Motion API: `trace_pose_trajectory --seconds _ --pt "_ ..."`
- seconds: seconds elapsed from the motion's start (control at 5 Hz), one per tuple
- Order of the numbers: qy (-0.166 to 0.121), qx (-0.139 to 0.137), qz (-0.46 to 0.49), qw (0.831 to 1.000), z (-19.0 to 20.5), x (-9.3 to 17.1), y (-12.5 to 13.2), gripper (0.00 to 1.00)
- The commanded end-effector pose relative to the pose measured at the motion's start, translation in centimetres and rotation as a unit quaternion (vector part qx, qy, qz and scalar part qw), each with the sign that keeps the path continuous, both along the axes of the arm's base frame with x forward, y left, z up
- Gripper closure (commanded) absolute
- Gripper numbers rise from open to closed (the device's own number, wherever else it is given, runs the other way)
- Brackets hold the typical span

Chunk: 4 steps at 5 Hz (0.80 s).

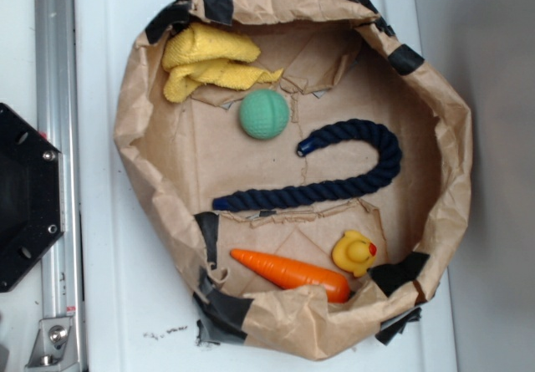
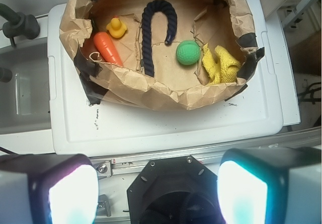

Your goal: Grab the blue rope.

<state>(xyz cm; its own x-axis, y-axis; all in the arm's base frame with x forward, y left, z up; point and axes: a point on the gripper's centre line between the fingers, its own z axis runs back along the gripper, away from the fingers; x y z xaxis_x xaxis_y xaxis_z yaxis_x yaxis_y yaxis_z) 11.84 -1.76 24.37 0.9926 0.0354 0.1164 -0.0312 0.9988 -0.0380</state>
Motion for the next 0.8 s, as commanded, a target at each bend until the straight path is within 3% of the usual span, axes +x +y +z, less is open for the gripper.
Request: trace_pose_trajectory --seconds 0.0,0.2,0.4,0.6 --pt "0.000 0.000 0.000 1.000 0.0 0.0 0.0 0.00" --pt "-0.021 0.033 0.015 0.999 -2.8 4.8 1.0 0.00" --pt "-0.069 0.037 0.011 0.997 -5.7 10.0 1.0 0.00" --pt "-0.068 0.051 0.009 0.996 -9.4 13.6 0.6 0.00"
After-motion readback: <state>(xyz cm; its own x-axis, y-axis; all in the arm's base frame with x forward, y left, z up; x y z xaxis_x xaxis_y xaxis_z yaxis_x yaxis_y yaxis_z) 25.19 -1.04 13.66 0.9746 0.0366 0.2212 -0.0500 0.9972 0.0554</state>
